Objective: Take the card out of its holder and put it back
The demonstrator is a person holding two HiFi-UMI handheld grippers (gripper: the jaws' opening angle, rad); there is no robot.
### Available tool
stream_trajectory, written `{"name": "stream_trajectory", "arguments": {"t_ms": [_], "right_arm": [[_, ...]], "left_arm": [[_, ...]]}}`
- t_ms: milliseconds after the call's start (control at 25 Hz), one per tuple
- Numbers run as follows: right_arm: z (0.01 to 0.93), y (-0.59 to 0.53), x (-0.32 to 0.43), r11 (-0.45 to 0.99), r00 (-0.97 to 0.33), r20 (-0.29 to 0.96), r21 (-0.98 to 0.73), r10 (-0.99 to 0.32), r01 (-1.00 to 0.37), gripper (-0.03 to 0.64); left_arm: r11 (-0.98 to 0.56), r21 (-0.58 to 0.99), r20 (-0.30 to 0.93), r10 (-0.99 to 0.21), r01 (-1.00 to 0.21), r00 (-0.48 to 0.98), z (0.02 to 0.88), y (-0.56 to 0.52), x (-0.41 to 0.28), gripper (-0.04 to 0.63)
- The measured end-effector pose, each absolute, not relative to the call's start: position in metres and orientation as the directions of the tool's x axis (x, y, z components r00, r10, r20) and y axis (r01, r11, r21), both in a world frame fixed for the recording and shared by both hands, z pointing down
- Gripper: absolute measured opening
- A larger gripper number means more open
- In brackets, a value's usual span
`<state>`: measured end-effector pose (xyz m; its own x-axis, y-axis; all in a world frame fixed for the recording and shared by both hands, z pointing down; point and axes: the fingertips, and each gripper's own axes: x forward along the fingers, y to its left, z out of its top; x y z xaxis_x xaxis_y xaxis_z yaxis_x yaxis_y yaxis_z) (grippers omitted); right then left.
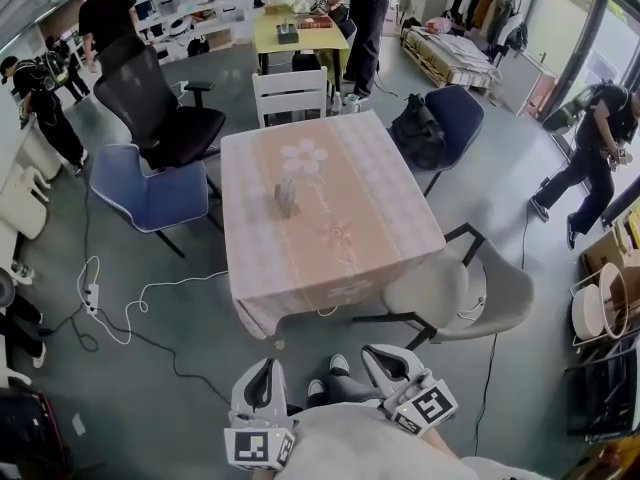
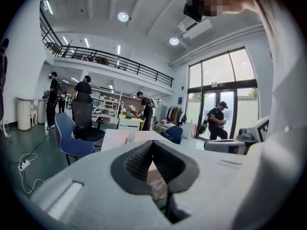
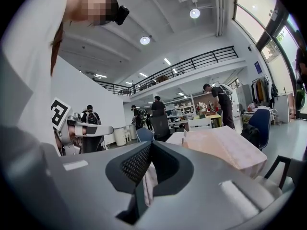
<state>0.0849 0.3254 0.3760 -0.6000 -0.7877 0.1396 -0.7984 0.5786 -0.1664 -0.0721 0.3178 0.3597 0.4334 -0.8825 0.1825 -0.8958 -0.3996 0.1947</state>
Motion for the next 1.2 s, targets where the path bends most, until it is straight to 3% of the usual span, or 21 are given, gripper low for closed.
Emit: {"name": "stream_trajectory", "arguments": {"t_ms": [1200], "right_arm": [[0.370,0.246,0.142,0.659,-0.672,0.103,-0.133,-0.733,-0.740,-0.002]], "left_arm": [[-0.382,0.139,0.099,-0.912,-0.913,0.397,0.342,0.257,0.000,0.000]]}}
